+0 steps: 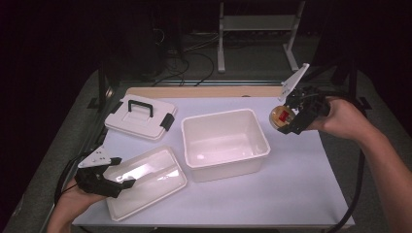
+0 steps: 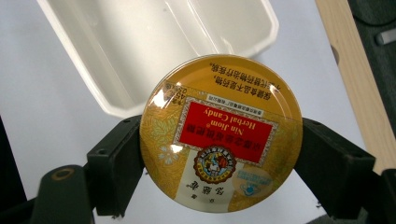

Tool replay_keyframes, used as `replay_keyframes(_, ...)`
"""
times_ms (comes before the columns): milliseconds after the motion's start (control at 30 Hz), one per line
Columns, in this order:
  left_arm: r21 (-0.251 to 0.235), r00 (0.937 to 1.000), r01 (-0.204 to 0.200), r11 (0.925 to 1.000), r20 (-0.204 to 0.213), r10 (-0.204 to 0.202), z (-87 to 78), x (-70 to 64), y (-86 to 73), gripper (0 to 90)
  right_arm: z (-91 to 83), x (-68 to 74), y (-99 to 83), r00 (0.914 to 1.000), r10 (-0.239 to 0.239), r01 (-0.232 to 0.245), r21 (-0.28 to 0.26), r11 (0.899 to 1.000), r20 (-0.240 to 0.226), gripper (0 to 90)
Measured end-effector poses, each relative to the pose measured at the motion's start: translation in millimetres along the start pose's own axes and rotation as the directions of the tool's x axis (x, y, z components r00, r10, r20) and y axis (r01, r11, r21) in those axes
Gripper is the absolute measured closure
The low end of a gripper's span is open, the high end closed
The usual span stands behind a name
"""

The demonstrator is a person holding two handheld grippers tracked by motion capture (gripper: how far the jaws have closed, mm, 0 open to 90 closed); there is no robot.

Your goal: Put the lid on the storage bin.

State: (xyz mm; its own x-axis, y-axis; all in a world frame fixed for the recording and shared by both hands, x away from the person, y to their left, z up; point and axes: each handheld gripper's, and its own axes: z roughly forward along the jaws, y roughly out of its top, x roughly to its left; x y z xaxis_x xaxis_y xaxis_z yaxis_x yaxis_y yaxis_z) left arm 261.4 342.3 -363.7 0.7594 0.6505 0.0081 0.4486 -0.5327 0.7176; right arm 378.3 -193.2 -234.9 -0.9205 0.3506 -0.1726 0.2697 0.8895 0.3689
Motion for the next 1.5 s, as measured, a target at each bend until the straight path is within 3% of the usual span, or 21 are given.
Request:
replay_keyframes(400, -0.001, 1.0, 0.001, 1.0, 0.002, -0.001, -0.1, 0.9, -1.2, 9.6, 13.0, 9.0, 34.5, 0.9955, -0.091, 0.092, 0.026, 0.995, -0.026, 20.2)
replay_keyframes(767, 0.001, 1.0, 0.002, 1.0, 0.006, -0.002, 1.4, 0.3, -1.2, 9.6, 35.3, 13.7, 54.1, 0.9895, -0.136, 0.139, 0.064, 0.988, -0.05, 20.2)
replay_keyframes(1500, 0.004, 1.0, 0.003, 1.0, 0.005, -0.003, 0.4, 1.6, -3.2, 9.6, 64.9, 13.3, 74.7, 0.9838, -0.156, 0.164, 0.09, 0.982, -0.087, 20.2)
